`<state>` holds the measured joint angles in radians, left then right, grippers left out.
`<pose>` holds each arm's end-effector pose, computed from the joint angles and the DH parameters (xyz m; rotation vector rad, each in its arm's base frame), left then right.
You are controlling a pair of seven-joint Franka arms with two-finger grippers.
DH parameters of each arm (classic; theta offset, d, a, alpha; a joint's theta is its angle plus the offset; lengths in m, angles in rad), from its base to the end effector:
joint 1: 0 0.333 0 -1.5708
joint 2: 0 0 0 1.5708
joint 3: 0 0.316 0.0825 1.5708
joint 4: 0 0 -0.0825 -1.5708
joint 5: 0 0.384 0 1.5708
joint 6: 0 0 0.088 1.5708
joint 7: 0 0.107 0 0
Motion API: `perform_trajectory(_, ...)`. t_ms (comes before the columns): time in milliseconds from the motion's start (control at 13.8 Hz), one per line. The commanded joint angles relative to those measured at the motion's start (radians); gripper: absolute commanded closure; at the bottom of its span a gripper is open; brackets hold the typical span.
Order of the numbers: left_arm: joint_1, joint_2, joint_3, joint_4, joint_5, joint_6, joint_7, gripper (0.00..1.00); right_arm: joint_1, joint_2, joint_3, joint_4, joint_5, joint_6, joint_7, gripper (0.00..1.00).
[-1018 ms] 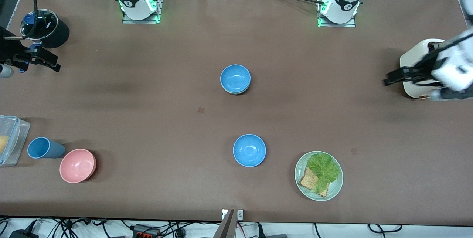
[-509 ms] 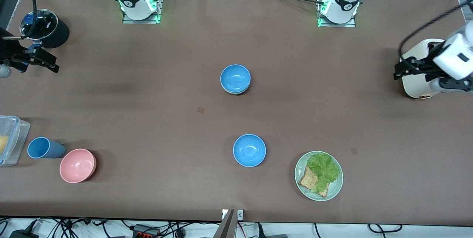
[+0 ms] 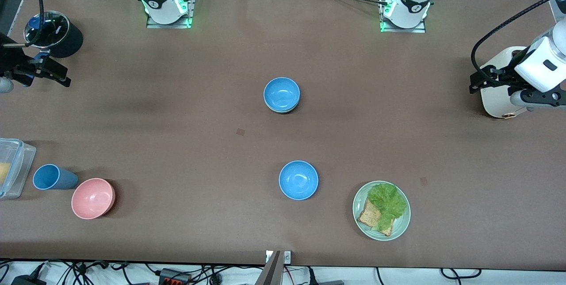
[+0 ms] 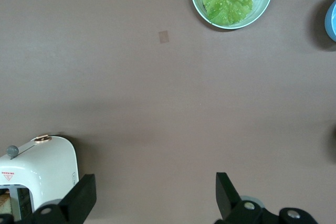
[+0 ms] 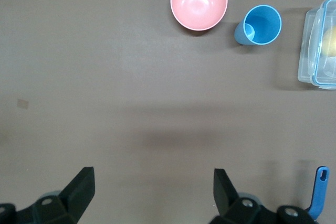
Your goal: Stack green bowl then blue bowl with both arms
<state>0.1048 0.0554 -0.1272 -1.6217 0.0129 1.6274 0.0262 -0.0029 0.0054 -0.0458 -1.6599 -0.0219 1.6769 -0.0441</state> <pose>0.5729 -0.0097 0.5742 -3.1339 0.0778 0.0772 0.5627 -0.0295 0.5885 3.1190 -0.0038 0.0165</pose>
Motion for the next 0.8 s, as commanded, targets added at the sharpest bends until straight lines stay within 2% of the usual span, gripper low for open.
perform_trajectory(0,0.004,-0.022,-0.002,-0.015,0.016,0.0,-0.006,0.0,0.008,-0.005,0.0,0.006,-0.015,-0.013,0.007,0.0)
perform_trajectory(727,0.004,-0.011,-0.002,-0.012,0.018,-0.006,-0.014,0.0,0.006,-0.004,0.0,0.006,-0.015,-0.011,0.006,0.0)
